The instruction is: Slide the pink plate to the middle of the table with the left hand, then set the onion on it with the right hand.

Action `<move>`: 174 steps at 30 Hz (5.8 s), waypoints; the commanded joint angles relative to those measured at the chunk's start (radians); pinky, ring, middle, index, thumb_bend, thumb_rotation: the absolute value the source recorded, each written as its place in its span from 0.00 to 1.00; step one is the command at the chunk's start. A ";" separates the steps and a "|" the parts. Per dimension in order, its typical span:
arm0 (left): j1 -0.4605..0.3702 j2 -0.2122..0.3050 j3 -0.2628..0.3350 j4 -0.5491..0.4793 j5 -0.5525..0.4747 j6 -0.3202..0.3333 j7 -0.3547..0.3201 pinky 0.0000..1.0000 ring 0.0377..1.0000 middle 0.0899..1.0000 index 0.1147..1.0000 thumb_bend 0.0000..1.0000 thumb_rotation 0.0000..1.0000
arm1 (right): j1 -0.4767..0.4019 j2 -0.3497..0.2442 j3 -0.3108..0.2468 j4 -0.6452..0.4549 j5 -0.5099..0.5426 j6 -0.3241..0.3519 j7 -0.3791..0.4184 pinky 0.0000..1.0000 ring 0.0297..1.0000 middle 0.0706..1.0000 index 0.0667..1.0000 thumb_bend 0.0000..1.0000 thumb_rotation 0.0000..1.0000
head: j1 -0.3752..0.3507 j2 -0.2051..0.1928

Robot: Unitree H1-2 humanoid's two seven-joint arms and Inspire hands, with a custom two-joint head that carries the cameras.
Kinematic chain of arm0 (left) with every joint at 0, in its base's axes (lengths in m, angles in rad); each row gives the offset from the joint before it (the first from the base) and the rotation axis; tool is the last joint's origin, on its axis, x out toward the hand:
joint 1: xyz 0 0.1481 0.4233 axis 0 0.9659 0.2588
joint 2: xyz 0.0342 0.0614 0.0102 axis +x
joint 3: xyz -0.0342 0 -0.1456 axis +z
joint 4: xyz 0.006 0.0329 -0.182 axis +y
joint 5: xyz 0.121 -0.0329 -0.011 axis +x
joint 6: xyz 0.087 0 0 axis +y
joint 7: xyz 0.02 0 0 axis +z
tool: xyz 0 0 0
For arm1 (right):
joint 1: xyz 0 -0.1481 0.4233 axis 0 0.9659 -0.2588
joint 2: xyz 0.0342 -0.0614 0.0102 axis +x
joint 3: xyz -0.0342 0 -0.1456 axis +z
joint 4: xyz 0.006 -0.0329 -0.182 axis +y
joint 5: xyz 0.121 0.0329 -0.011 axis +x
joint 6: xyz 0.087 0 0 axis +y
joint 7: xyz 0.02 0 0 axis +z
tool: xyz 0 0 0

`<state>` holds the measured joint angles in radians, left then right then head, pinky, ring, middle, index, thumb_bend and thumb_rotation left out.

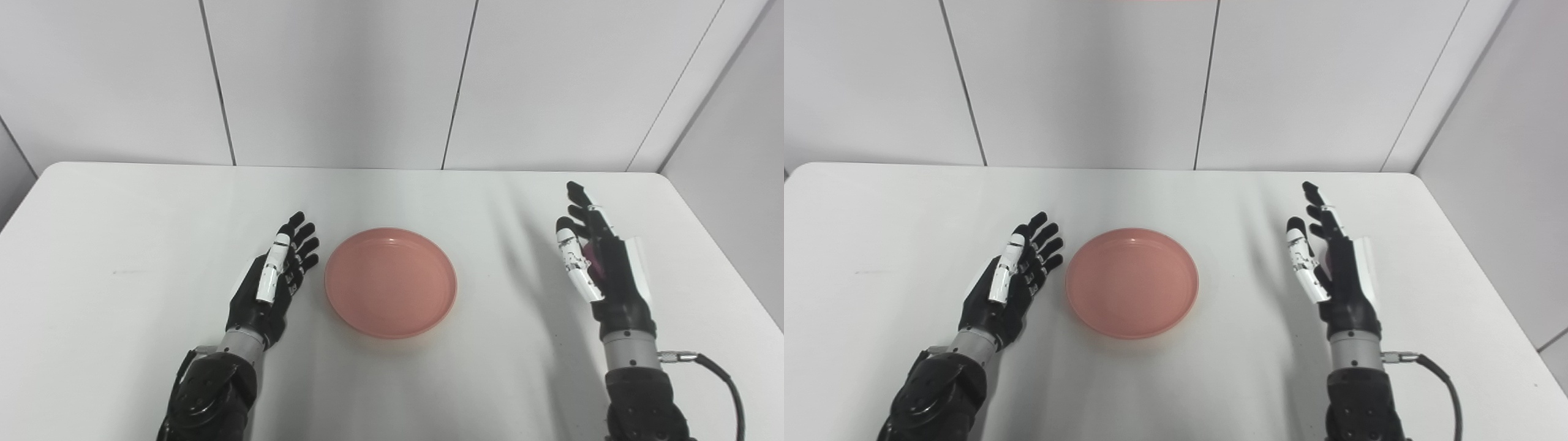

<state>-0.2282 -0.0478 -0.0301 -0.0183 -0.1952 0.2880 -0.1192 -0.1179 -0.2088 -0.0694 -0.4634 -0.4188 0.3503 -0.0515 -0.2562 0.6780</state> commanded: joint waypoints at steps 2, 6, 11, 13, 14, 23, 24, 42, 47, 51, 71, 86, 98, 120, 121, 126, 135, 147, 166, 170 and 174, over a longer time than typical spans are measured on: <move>-0.012 -0.004 -0.002 -0.024 -0.014 -0.039 -0.019 0.95 0.95 0.96 0.95 0.46 1.00 | -0.037 -0.047 -0.027 -0.025 -0.025 -0.011 0.002 0.83 0.88 0.90 0.90 0.52 0.62 | -0.009 -0.002; -0.014 -0.007 -0.003 -0.019 -0.011 -0.039 -0.023 0.95 0.95 0.96 0.95 0.46 1.00 | -0.042 -0.089 -0.043 -0.022 -0.051 0.000 0.018 0.80 0.87 0.89 0.91 0.62 0.53 | -0.014 -0.004; -0.013 -0.009 -0.004 -0.020 -0.013 -0.034 -0.023 0.95 0.95 0.96 0.95 0.46 1.00 | -0.043 -0.140 -0.054 -0.005 -0.154 0.034 0.025 0.78 0.85 0.88 0.90 0.74 0.49 | -0.028 -0.007; -0.013 -0.007 -0.004 -0.020 -0.012 -0.034 -0.024 0.95 0.95 0.96 0.95 0.46 1.00 | -0.044 -0.148 -0.054 -0.007 -0.198 0.055 0.032 0.77 0.85 0.89 0.91 0.79 0.50 | -0.033 -0.008; -0.012 -0.006 -0.004 -0.020 -0.011 -0.035 -0.025 0.95 0.95 0.96 0.95 0.46 1.00 | -0.044 -0.151 -0.053 -0.009 -0.217 0.064 0.032 0.76 0.85 0.89 0.91 0.80 0.50 | -0.040 -0.008; -0.014 0.006 0.012 -0.001 -0.021 -0.053 -0.043 0.96 0.96 0.97 0.95 0.47 1.00 | -0.051 -0.167 -0.078 0.003 -0.289 0.104 0.055 0.78 0.88 0.91 0.91 0.92 0.46 | -0.069 -0.011; -0.015 0.006 0.015 0.001 -0.025 -0.055 -0.045 0.97 0.96 0.97 0.95 0.47 1.00 | -0.051 -0.172 -0.081 0.007 -0.291 0.107 0.063 0.78 0.88 0.92 0.92 0.96 0.44 | -0.072 -0.012; -0.014 0.010 0.039 0.016 -0.059 -0.065 -0.063 0.98 0.97 0.97 0.96 0.46 1.00 | -0.071 -0.218 -0.120 0.163 -0.333 0.119 0.202 0.78 0.89 0.95 0.97 1.00 0.43 | -0.104 -0.018; -0.017 0.010 0.051 0.022 -0.067 -0.068 -0.066 0.97 0.96 0.97 0.95 0.45 1.00 | -0.085 -0.223 -0.129 0.227 -0.316 0.118 0.207 0.78 0.89 0.95 0.96 1.00 0.41 | -0.111 -0.018; -0.017 0.012 0.051 0.023 -0.069 -0.066 -0.064 0.97 0.96 0.97 0.95 0.45 1.00 | -0.092 -0.237 -0.121 0.279 -0.293 0.106 0.186 0.78 0.89 0.94 0.95 1.00 0.39 | -0.110 -0.019; -0.011 0.019 0.052 0.004 -0.076 -0.044 -0.060 0.97 0.96 0.97 0.96 0.45 1.00 | -0.138 -0.259 -0.068 0.408 -0.246 0.118 0.190 0.81 0.91 0.94 0.95 1.00 0.47 | -0.112 -0.015; -0.009 0.019 0.052 0.000 -0.074 -0.042 -0.056 0.97 0.96 0.97 0.95 0.45 1.00 | -0.181 -0.259 -0.042 0.475 -0.241 0.118 0.185 0.79 0.88 0.91 0.91 1.00 0.45 | -0.109 -0.011; -0.011 0.021 0.054 0.002 -0.079 -0.042 -0.060 0.97 0.96 0.97 0.96 0.45 1.00 | -0.178 -0.266 -0.037 0.439 -0.248 0.119 0.240 0.66 0.76 0.80 0.82 0.98 0.34 | -0.108 -0.004; -0.014 0.020 0.052 -0.003 -0.073 -0.037 -0.053 0.97 0.96 0.97 0.95 0.46 1.00 | -0.168 -0.299 -0.015 0.392 -0.304 0.119 0.343 0.47 0.52 0.55 0.53 0.83 0.06 | -0.111 0.001; -0.014 0.020 0.052 -0.003 -0.074 -0.036 -0.054 0.97 0.96 0.97 0.95 0.46 1.00 | -0.169 -0.302 -0.010 0.395 -0.310 0.119 0.342 0.46 0.51 0.55 0.48 0.62 0.11 | -0.111 0.001; -0.015 0.017 0.053 -0.006 -0.073 -0.031 -0.049 0.97 0.96 0.97 0.95 0.46 1.00 | -0.168 -0.317 0.005 0.403 -0.325 0.117 0.335 0.45 0.51 0.54 0.45 0.52 0.13 | -0.109 0.001; -0.016 0.017 0.053 -0.004 -0.074 -0.035 -0.049 0.97 0.96 0.97 0.95 0.46 1.00 | -0.167 -0.320 0.001 0.404 -0.317 0.119 0.329 0.44 0.50 0.54 0.45 0.52 0.12 | -0.108 0.001; -0.013 0.012 0.056 -0.004 -0.079 -0.036 -0.049 0.96 0.96 0.97 0.95 0.46 1.00 | -0.168 -0.306 -0.005 0.330 -0.298 0.119 0.320 0.43 0.48 0.46 0.45 0.53 0.00 | -0.103 0.002; -0.008 -0.003 0.048 -0.011 -0.070 -0.040 -0.043 0.97 0.96 0.97 0.96 0.46 1.00 | -0.210 -0.275 0.038 0.142 -0.300 0.112 0.339 0.42 0.46 0.45 0.45 0.53 0.00 | -0.080 0.002; -0.005 -0.006 0.043 -0.014 -0.066 -0.040 -0.043 0.97 0.97 0.97 0.96 0.46 1.00 | -0.230 -0.271 0.065 0.123 -0.305 0.110 0.344 0.44 0.47 0.45 0.45 0.53 0.00 | -0.073 0.001; -0.004 -0.012 0.038 -0.015 -0.060 -0.040 -0.036 0.97 0.96 0.97 0.96 0.46 1.00 | -0.264 -0.246 0.095 0.121 -0.318 0.117 0.368 0.46 0.48 0.46 0.45 0.53 0.00 | -0.064 -0.001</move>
<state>-0.2177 -0.0476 0.0159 0.0000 -0.2558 0.2570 -0.1598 -0.3284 -0.4594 0.0252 -0.3049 -0.7212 0.4692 0.3150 -0.3252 0.6780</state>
